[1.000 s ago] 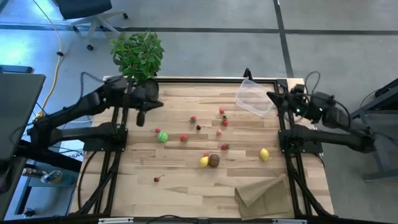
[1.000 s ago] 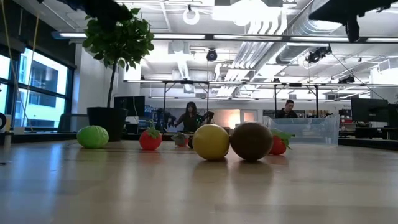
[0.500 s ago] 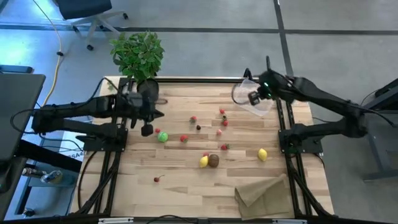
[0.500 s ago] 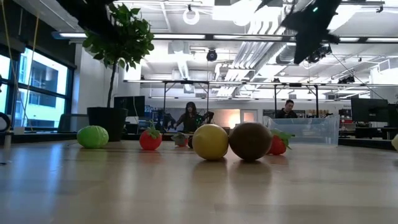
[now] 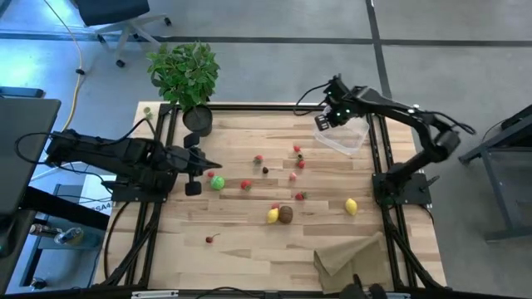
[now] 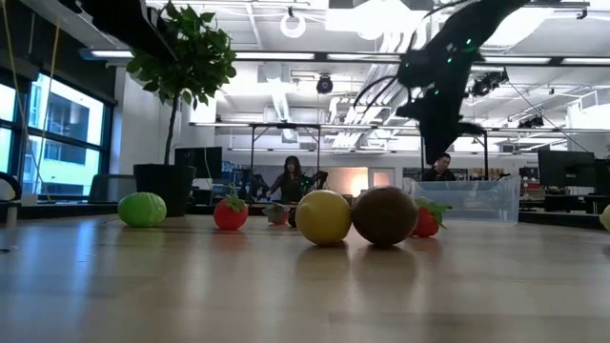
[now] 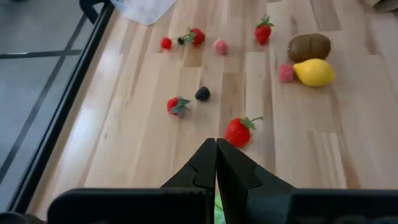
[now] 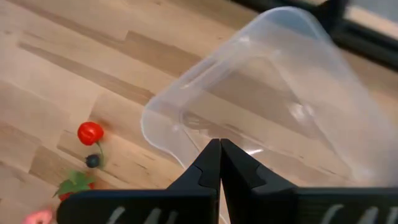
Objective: Pick and placing Produce into tupperware
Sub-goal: Move the transparent bin
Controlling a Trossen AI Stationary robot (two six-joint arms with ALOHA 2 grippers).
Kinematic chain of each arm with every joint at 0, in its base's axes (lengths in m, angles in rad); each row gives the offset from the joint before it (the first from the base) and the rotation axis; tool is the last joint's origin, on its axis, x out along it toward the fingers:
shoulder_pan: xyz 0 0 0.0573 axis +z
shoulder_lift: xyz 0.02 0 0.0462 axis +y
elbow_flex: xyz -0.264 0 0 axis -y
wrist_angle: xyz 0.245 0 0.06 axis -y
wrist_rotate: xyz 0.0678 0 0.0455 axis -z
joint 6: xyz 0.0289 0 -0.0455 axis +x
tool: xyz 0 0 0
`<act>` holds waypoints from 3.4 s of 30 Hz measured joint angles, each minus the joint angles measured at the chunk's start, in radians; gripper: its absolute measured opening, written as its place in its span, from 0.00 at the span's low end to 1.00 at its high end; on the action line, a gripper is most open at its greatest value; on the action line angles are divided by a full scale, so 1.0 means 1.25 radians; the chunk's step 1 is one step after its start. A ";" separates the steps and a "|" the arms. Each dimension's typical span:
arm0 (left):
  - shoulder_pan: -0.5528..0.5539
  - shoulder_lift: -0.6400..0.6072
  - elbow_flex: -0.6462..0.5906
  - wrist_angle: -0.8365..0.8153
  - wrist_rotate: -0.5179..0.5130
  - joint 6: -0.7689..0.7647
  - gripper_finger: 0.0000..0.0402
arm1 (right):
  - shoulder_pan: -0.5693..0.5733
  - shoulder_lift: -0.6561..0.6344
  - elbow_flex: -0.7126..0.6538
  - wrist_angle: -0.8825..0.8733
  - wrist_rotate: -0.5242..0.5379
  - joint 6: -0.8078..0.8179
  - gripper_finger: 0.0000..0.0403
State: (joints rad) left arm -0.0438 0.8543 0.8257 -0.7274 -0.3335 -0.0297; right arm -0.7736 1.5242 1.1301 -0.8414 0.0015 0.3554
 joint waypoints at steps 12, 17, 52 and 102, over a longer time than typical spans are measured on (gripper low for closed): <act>-0.014 0.002 0.000 0.000 -0.015 -0.007 0.01 | 0.025 0.163 0.001 0.079 0.014 0.017 0.00; -0.014 0.002 0.000 0.000 -0.016 -0.005 0.01 | 0.026 0.193 0.001 0.142 0.006 0.034 0.00; -0.013 0.002 0.000 0.021 -0.020 -0.003 0.01 | 0.246 0.492 0.483 0.067 -0.051 0.028 0.00; -0.012 0.002 0.000 0.019 -0.021 -0.001 0.01 | 0.227 0.610 0.675 -0.094 0.200 -0.145 0.00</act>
State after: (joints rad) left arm -0.0589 0.8564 0.8255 -0.7038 -0.3597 -0.0313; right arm -0.4895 2.2868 1.9736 -0.9592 0.2516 0.1745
